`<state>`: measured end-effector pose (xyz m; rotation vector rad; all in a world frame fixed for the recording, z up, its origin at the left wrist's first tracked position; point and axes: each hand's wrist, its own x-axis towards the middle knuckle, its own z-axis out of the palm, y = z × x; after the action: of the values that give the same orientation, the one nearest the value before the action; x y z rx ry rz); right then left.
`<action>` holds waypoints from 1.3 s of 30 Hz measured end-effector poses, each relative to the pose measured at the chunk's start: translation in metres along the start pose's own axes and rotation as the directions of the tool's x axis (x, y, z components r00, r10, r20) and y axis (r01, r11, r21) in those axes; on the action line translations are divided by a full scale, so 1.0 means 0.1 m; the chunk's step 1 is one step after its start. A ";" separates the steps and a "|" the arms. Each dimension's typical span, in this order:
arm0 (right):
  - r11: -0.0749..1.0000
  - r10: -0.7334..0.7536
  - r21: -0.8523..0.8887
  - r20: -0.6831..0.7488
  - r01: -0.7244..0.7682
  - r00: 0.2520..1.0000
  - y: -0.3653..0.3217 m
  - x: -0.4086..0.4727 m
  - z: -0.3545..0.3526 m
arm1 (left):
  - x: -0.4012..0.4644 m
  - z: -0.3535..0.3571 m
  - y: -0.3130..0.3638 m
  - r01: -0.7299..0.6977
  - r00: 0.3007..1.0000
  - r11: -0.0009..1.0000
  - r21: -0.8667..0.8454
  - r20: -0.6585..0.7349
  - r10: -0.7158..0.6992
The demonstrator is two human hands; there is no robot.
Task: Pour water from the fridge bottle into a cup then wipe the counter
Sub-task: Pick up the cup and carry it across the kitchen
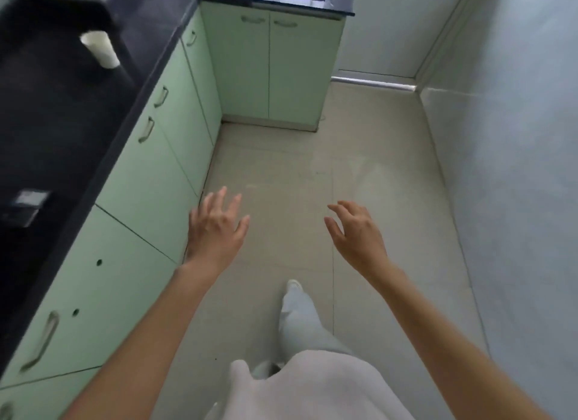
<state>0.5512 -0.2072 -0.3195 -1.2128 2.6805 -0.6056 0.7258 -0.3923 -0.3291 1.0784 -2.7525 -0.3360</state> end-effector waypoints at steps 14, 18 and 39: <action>0.889 -0.455 0.082 0.048 0.450 0.889 -0.97 3.14 0.30 | 1.84 -0.54 -0.92 0.389 0.916 0.920 0.044 -0.123 -0.382; 0.837 -0.543 0.110 0.061 0.535 0.837 -1.47 3.86 0.50 | 2.35 -0.65 -1.26 0.451 0.880 0.892 0.014 -0.173 -0.442; 0.640 -0.763 0.243 0.095 0.729 0.639 -3.48 6.45 1.75 | 4.38 -0.67 -3.31 0.670 0.720 0.728 -0.147 -0.109 -0.685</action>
<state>0.4112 -0.9469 -0.3093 -2.2007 1.8036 -0.7470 0.6384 -0.9383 -0.3219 1.9711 -2.0682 -0.4407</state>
